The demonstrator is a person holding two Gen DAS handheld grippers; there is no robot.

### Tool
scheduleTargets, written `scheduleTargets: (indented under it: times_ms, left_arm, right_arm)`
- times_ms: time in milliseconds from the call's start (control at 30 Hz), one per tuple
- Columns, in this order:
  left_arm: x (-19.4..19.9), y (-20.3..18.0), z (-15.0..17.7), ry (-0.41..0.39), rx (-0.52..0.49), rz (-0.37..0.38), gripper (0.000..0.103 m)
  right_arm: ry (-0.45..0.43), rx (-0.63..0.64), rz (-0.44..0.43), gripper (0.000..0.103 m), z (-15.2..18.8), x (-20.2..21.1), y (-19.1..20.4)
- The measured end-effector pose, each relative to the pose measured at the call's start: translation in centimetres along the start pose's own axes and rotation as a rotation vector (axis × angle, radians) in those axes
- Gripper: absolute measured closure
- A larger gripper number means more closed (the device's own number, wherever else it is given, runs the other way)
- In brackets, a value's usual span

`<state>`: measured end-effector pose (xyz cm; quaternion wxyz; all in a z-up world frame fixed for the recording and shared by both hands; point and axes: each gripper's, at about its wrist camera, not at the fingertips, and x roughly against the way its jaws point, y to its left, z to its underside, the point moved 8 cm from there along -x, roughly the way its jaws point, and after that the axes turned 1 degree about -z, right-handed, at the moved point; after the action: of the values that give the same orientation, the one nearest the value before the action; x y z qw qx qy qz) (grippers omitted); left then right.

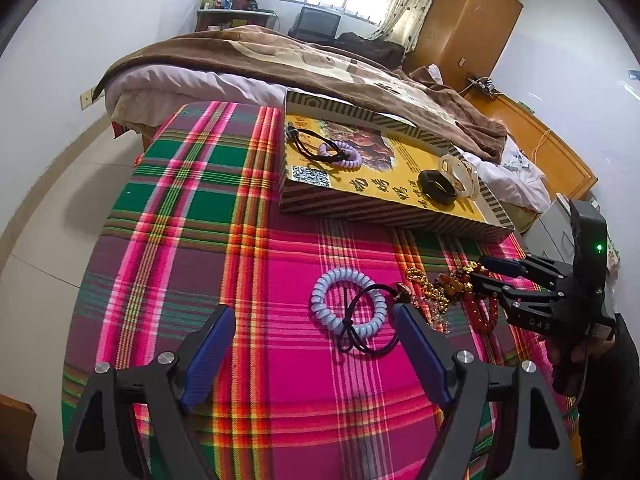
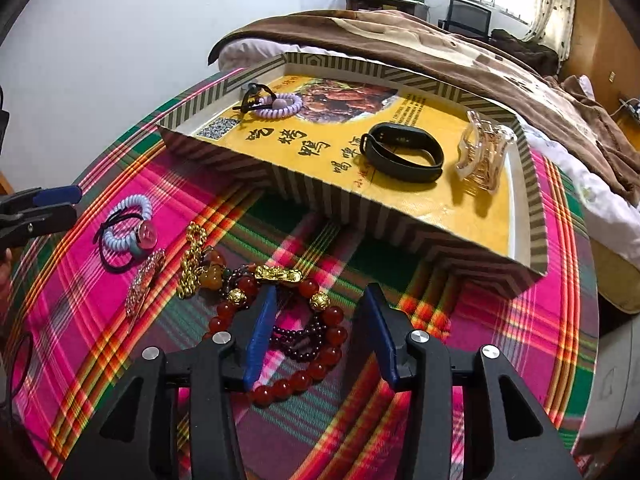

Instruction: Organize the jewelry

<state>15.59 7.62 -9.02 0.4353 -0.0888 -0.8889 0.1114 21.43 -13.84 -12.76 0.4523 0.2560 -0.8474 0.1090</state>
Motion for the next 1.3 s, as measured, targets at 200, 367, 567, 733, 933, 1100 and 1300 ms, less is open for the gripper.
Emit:
scheduleTargets:
  times_ms: [200,367,567,733,933,1100,1300]
  left_arm:
    - [-0.3,-0.4,-0.1,0.007,-0.003,-0.001,0.021]
    - [-0.5,-0.8,-0.1,0.013,-0.010,-0.003,0.021]
    - [-0.8,-1.4,0.0,0.022,-0.024,-0.014,0.021]
    - [-1.0,-1.8,0.2,0.032,-0.042,-0.024,0.021]
    - [-1.6,-2.1,0.6,0.055,-0.059,-0.032,0.021]
    - [-2.1,-2.3,1.0,0.068,-0.070,-0.034,0.021]
    - [-2.4,-2.8,1.0,0.071,-0.102,-0.059,0.021]
  right_arm:
    - [-0.018,-0.057,-0.029,0.086,0.3,0.5,-0.5]
    - [-0.051,-0.071,-0.043,0.093,0.8,1.7,-0.6]
    - [-0.117,-0.103,-0.048,0.093,1.0,3.6,-0.9]
    - [-0.189,-0.177,-0.094,0.093,1.7,6.0,-1.3]
    - [-0.230,-0.247,-0.122,0.093,3.5,8.1,-1.9]
    - [-0.182,-0.289,-0.041,0.093,6.2,8.0,-3.7]
    - [-0.093,-0.210,0.071,0.091,7.5,6.7,-4.1]
